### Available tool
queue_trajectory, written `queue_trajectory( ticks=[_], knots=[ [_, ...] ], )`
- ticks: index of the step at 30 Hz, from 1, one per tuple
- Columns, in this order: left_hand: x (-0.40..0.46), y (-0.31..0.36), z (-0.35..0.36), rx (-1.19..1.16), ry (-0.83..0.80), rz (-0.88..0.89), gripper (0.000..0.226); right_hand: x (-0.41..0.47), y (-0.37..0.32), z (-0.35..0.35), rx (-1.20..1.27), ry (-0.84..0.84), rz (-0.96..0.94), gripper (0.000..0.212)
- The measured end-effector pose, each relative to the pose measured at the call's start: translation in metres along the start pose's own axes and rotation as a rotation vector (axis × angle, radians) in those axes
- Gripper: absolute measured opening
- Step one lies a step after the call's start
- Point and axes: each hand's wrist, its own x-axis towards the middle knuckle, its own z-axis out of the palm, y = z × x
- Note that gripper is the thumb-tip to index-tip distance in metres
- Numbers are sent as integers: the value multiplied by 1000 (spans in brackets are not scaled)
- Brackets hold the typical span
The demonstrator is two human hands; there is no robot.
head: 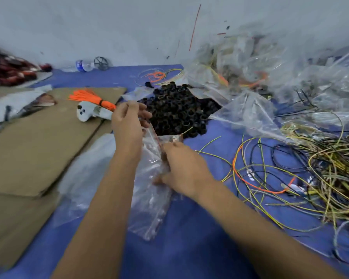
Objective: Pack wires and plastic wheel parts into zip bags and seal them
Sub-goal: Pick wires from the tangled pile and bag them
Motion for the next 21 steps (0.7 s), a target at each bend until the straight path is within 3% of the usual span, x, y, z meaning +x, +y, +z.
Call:
queue_trajectory(
  ticks=[2,5,7,10,12,14,16,19,21],
  knots=[
    [-2,-4,-5,85,-86,47,29,2,8,-2,108,-1,-4,21],
    [-9,-8,-2,288,-335,204,40,6,20,-11,148,80,-127,10],
    [-13,-10,5,449,-515,293,48,6,30,-20,278,169,-165,15],
    [-15,-11,18,582,-655,348,51,3,49,-35,620,164,-54,22],
    [-15,-13,28,664,-683,411,50,0,64,-44,973,164,151,29],
    [-16,-14,41,702,-676,446,48,0,81,-56,1389,173,495,45],
    [-18,-15,56,662,-676,429,48,6,103,-65,1631,248,663,51],
    [-26,-12,85,635,-721,413,47,24,139,-81,1699,430,539,45],
    [-30,-7,96,658,-858,325,45,38,162,-95,1604,478,437,43]
  ],
)
